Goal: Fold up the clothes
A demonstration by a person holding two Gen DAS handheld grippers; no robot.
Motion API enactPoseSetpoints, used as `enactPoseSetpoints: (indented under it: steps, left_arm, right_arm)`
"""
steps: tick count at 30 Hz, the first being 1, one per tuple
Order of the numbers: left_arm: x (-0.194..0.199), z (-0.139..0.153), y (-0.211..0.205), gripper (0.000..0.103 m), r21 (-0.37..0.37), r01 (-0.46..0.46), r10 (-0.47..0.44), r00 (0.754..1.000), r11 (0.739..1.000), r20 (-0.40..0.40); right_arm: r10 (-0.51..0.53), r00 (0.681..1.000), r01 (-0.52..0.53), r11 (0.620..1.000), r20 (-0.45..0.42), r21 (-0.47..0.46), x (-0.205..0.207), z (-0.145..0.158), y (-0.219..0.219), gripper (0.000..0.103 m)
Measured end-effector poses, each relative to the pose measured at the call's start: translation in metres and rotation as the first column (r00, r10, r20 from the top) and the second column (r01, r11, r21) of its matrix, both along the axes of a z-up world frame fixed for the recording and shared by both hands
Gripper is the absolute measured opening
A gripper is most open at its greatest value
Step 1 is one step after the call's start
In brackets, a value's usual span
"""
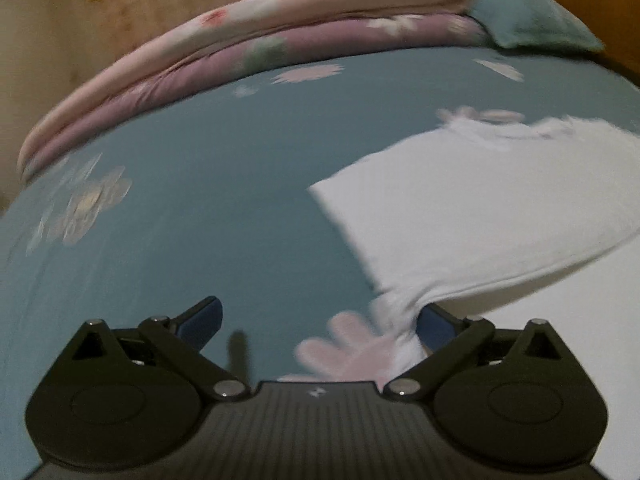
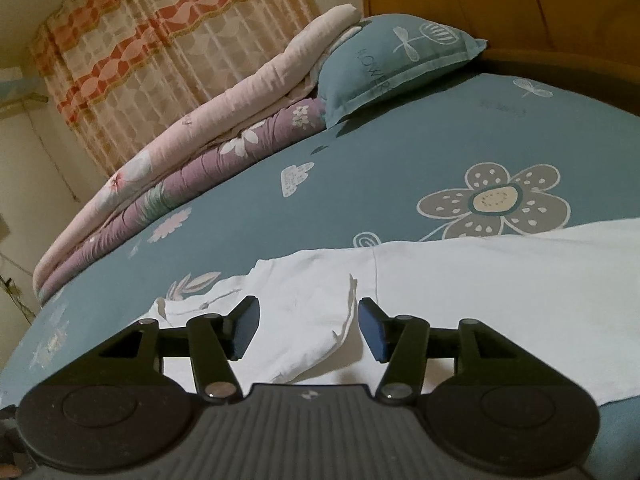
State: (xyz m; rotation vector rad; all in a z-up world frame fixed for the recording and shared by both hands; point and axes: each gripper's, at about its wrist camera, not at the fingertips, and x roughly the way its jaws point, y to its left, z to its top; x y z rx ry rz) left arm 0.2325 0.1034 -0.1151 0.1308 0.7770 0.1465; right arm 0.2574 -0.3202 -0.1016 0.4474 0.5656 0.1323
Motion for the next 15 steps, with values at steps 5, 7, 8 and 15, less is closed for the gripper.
enactPoseSetpoints:
  steps: [5, 7, 8, 15]
  left_arm:
    - [-0.010, -0.001, 0.029, 0.102, -0.133, -0.061, 0.060, 0.998, 0.989, -0.013]
    - [-0.015, 0.003, 0.032, 0.100, -0.150, -0.043, 0.040, 0.999, 0.988, -0.025]
    - [-0.018, 0.007, 0.031, 0.100, -0.147, -0.025, 0.020, 0.999, 0.989, -0.034]
    - [-0.036, 0.055, 0.011, 0.100, -0.226, 0.165, -0.161, 0.986, 0.960, 0.037]
  right_arm:
    - [0.046, 0.999, -0.046, 0.999, -0.018, 0.001, 0.003, -0.003, 0.010, 0.062]
    - [0.062, 0.998, -0.060, 0.996, -0.033, 0.061, 0.005, -0.005, 0.008, 0.062]
    - [0.069, 0.997, -0.064, 0.992, -0.042, 0.106, 0.005, -0.007, 0.005, 0.062]
    - [0.072, 0.979, 0.009, 0.922, -0.193, 0.388, 0.016, -0.039, -0.019, 0.058]
